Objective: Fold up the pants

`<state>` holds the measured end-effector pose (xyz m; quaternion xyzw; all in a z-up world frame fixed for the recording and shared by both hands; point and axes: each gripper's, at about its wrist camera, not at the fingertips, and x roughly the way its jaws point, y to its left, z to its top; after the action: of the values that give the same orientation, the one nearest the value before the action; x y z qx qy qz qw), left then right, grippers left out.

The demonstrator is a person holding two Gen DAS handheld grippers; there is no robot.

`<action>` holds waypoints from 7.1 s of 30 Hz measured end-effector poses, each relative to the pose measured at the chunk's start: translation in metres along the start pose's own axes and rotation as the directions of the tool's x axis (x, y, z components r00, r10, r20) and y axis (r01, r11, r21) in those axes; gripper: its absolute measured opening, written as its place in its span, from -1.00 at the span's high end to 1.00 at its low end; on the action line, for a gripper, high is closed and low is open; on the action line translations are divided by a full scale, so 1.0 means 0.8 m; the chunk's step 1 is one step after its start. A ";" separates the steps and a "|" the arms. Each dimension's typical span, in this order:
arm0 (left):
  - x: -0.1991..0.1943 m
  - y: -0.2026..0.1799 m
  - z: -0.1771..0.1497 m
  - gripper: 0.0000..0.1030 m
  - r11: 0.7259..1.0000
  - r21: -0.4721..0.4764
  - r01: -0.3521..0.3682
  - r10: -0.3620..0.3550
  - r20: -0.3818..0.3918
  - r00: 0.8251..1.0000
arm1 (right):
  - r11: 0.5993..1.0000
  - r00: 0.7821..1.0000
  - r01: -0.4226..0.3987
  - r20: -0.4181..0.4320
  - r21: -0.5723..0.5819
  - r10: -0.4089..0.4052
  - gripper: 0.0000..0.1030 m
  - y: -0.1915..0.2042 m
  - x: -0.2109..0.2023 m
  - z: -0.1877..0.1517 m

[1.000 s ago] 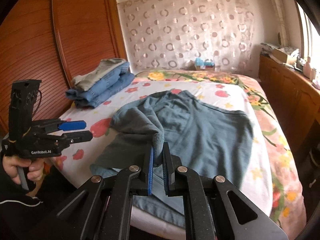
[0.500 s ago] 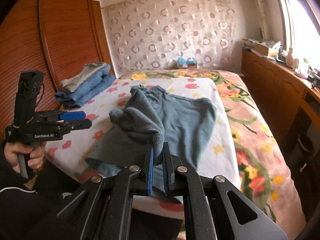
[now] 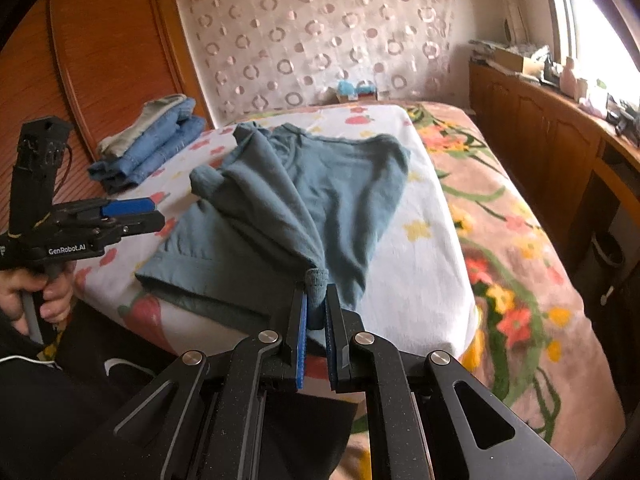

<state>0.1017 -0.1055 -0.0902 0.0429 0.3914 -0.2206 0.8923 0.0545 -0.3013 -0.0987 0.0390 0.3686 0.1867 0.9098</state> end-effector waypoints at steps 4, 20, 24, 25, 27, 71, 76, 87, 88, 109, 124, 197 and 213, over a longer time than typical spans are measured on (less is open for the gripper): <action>0.008 0.001 -0.003 0.01 1.000 0.006 -0.001 0.001 -0.022 1.000 | 1.000 1.000 -0.003 -0.006 0.009 0.003 0.89 -0.002 0.001 -0.001; -0.010 0.027 -0.003 0.01 0.998 -0.054 -0.028 0.029 0.019 0.999 | 1.000 0.999 0.019 0.030 -0.014 -0.019 0.27 0.008 -0.005 0.026; -0.025 0.045 -0.002 0.01 0.996 -0.077 -0.049 0.053 0.046 0.998 | 0.999 0.999 -0.008 0.042 -0.047 0.010 0.27 0.026 0.005 0.043; -0.026 0.046 -0.002 0.01 0.995 -0.081 -0.052 0.056 0.049 0.997 | 0.998 0.999 -0.018 0.042 -0.061 0.020 0.27 0.032 0.010 0.049; -0.032 0.055 -0.002 0.01 0.994 -0.093 -0.062 0.068 0.061 0.996 | 0.997 0.999 -0.029 0.039 -0.078 0.032 0.26 0.040 0.019 0.056; -0.049 0.101 -0.022 0.01 0.979 -0.167 -0.115 0.133 0.101 0.986 | 0.950 0.981 -0.108 -0.184 -0.292 0.055 0.68 0.148 0.206 0.135; -0.047 0.096 -0.022 0.01 0.981 -0.157 -0.113 0.129 0.096 0.987 | 0.962 0.989 -0.114 -0.120 -0.248 0.087 0.88 0.129 0.182 0.152; -0.041 0.081 -0.022 0.01 0.987 -0.129 -0.099 0.111 0.087 0.990 | 0.974 0.999 0.001 -0.035 -0.229 -0.009 0.89 0.052 0.138 0.207; -0.041 0.081 -0.022 0.01 0.987 -0.128 -0.099 0.110 0.087 0.990 | 0.974 0.999 0.022 -0.037 -0.226 -0.031 0.89 0.040 0.140 0.212; -0.033 0.073 -0.023 0.01 0.990 -0.111 -0.092 0.100 0.070 0.993 | 0.980 0.981 0.185 -0.048 -0.078 -0.189 0.89 -0.079 0.154 0.228; -0.021 0.052 -0.015 0.01 0.995 -0.070 -0.069 0.072 0.053 0.996 | 0.991 0.984 0.133 -0.113 -0.036 -0.136 0.05 -0.099 0.143 0.187; 0.013 -0.010 -0.026 0.01 0.999 0.036 0.021 -0.019 -0.062 0.998 | 1.000 0.999 -0.006 -0.054 -0.024 0.005 0.83 -0.003 -0.012 0.021; 0.013 -0.013 -0.029 0.01 0.998 0.037 0.046 -0.044 -0.057 0.997 | 0.999 0.992 0.051 -0.116 0.007 -0.050 0.17 -0.010 0.015 -0.002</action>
<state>0.0879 -0.1128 -0.1125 0.0571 0.4128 -0.2467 0.8749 0.0638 -0.3043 -0.1092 0.0233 0.4224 0.1638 0.8912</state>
